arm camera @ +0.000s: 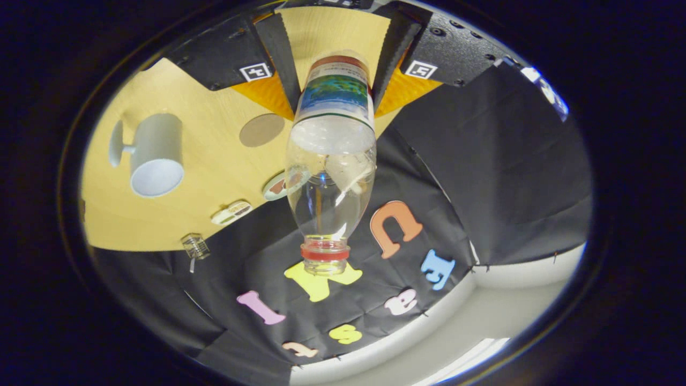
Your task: Take the bottle from table, then pour the juice into the cup, finally place the bottle on the coaster
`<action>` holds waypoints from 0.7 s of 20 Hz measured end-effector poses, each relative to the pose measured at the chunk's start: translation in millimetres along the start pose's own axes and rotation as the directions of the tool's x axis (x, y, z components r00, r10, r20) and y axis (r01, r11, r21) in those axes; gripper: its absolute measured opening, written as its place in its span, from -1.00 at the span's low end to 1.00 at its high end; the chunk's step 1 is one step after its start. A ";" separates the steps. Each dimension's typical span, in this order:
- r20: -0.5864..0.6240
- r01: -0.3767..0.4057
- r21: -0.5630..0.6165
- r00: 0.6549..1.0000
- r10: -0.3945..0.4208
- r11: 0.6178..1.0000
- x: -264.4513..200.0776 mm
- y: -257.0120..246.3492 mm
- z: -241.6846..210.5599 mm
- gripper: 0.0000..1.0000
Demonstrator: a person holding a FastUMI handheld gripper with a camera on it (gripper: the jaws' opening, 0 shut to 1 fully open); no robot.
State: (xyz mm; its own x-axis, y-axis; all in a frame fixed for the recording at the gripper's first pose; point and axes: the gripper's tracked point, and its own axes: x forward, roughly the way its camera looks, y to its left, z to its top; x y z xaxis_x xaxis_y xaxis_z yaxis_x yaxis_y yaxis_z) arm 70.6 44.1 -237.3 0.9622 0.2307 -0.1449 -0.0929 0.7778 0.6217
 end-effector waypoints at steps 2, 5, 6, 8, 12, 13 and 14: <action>0.011 -0.023 0.094 1.000 0.022 0.995 0.1 -1.8 0.9 0.51; 0.020 -0.044 0.235 0.999 0.041 0.971 2.2 -5.2 1.2 0.51; 0.026 -0.042 0.279 0.999 0.036 0.959 2.4 -6.7 1.6 0.51; 0.038 -0.048 0.368 0.999 0.037 0.929 2.1 -8.8 5.9 0.50; 0.070 -0.057 0.502 0.997 0.025 0.863 1.5 -11.8 13.1 0.50; 0.074 -0.058 0.519 0.997 0.023 0.853 2.6 -12.2 14.4 0.50; 0.078 -0.060 0.531 0.997 0.022 0.845 2.6 -11.7 16.0 0.50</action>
State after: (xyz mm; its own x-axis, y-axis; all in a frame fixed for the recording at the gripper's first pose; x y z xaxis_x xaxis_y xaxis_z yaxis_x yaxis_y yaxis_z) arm 78.3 26.2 -232.6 0.9769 0.2017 -0.0707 -0.0004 0.3328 0.9430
